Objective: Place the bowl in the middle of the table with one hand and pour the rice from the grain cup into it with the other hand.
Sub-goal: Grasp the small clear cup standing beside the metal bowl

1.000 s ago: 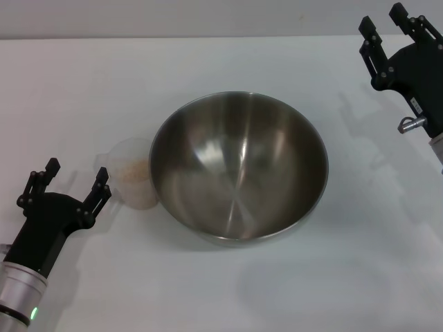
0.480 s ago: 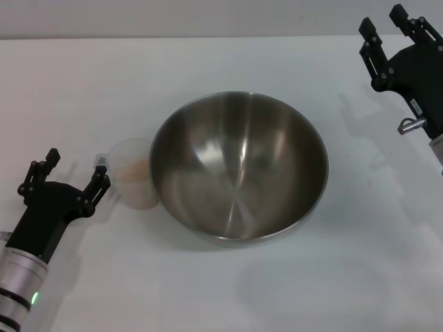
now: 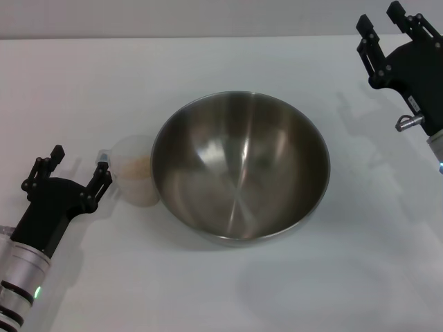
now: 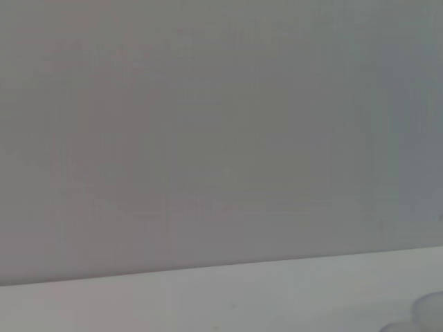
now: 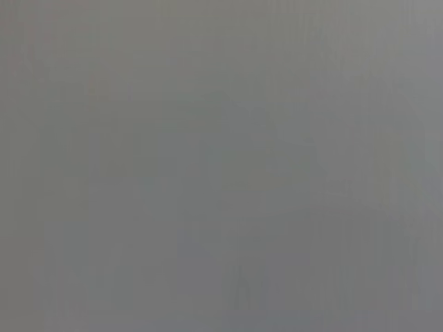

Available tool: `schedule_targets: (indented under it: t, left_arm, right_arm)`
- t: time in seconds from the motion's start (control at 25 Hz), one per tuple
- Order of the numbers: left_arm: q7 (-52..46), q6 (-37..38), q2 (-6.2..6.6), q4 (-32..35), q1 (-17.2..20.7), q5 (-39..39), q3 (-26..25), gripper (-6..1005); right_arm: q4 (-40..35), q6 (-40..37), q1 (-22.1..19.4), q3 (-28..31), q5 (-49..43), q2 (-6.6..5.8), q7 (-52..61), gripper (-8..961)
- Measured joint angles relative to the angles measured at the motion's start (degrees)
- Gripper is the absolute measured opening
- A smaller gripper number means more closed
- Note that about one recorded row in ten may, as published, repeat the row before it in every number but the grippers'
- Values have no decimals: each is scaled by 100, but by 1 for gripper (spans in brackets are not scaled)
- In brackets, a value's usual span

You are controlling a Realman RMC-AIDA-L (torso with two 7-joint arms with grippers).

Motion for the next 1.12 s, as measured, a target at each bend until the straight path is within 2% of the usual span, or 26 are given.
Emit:
schedule_targets:
  t: [0.28, 0.72, 0.84, 1.04, 1.12]
  left_arm:
    - [2, -58, -4, 0, -42, -4, 38, 659]
    - [32, -62, -9, -38, -64, 32, 42, 424]
    - [13, -64, -9, -43, -67, 33, 42, 194]
    - [2, -68, -9, -53, -75, 37, 42, 22]
    - [2, -42, -9, -60, -79, 39, 40, 22]
  right_arm:
    - [13, 28, 74, 0, -2, 0, 0, 455]
    - [13, 33, 80, 0, -2, 6, 0, 455]
    - [13, 33, 80, 0, -2, 7, 0, 455]
    - [17, 33, 80, 0, -2, 9, 0, 455]
    - [19, 33, 80, 0, -2, 9, 0, 455]
